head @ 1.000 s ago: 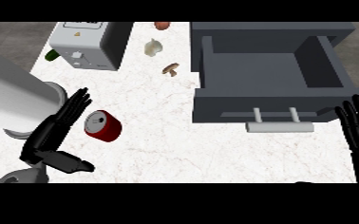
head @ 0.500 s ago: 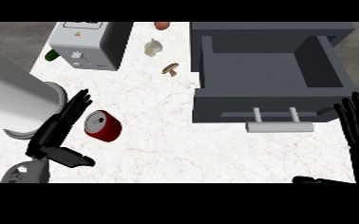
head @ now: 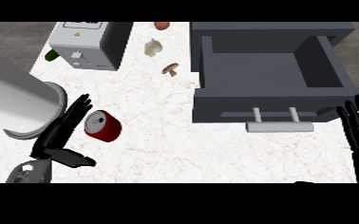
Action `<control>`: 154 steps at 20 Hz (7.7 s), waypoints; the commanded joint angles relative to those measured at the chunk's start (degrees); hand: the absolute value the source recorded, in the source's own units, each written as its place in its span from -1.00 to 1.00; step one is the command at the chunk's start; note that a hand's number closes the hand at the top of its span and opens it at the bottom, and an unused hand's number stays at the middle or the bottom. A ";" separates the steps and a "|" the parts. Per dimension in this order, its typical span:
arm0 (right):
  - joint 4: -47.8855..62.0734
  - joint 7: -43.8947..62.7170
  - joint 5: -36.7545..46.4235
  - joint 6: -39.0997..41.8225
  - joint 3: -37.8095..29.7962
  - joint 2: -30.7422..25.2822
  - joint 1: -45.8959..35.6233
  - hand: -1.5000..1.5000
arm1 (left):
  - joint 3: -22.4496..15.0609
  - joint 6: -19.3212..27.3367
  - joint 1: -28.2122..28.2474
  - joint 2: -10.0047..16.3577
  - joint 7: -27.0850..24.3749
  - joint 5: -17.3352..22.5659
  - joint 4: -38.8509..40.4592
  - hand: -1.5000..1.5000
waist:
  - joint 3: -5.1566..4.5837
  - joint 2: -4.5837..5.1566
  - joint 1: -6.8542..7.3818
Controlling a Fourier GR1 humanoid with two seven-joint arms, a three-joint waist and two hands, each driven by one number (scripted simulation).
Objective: Pick up the can, place it into the drawer and close the drawer
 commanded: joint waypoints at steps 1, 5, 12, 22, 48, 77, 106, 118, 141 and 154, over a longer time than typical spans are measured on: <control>1.16 -0.01 -2.08 1.87 -1.71 -1.22 -0.16 -1.00 | 0.64 -0.92 -5.65 2.55 -6.26 -1.97 11.88 -1.00 | -0.01 0.07 -0.26; 0.19 -3.64 2.03 0.73 2.37 1.78 3.37 -1.00 | 0.32 -0.85 -4.73 2.01 -2.53 -0.44 6.66 -1.00 | 0.02 0.00 -0.05; 1.70 0.62 -4.35 2.49 -3.98 -2.84 -1.01 -1.00 | 0.15 3.17 -9.82 2.02 -8.54 -3.34 17.83 -1.00 | -0.01 0.09 -0.29; -3.29 4.67 -0.53 0.54 0.93 0.64 -0.91 -1.00 | -2.61 7.92 -11.13 -5.32 -4.96 -3.47 16.55 -1.00 | 0.01 0.00 -0.01; -6.16 5.26 -3.38 0.88 -2.16 0.80 0.64 -1.00 | -4.06 2.17 -6.92 -9.65 2.62 4.15 -0.03 1.00 | 0.03 -0.07 0.21; -5.58 2.26 -6.73 2.20 -6.15 -0.80 2.66 -1.00 | -22.43 45.19 -20.96 -16.65 44.95 7.17 -36.34 1.00 | 0.06 -0.12 -0.18; -8.76 6.58 -5.70 1.45 -3.61 0.77 1.81 -1.00 | -24.37 56.48 -68.81 -16.66 42.64 18.72 10.05 1.00 | 0.09 0.46 -2.35; -4.93 5.22 -3.40 1.59 -2.49 -0.44 -2.66 -1.00 | -33.49 59.89 -73.42 -16.66 38.19 28.72 20.83 1.00 | 0.17 1.13 -4.52; -4.47 6.33 -3.27 1.08 -2.10 -1.08 -5.77 -1.00 | -45.54 66.23 -71.50 -16.66 31.26 34.91 27.77 -1.00 | 0.17 1.57 -6.85; -4.25 4.93 -3.05 2.22 -1.36 -1.38 -5.47 -1.00 | -48.36 73.51 -71.04 -16.66 30.18 38.44 27.42 -1.00 | 0.24 1.70 -7.89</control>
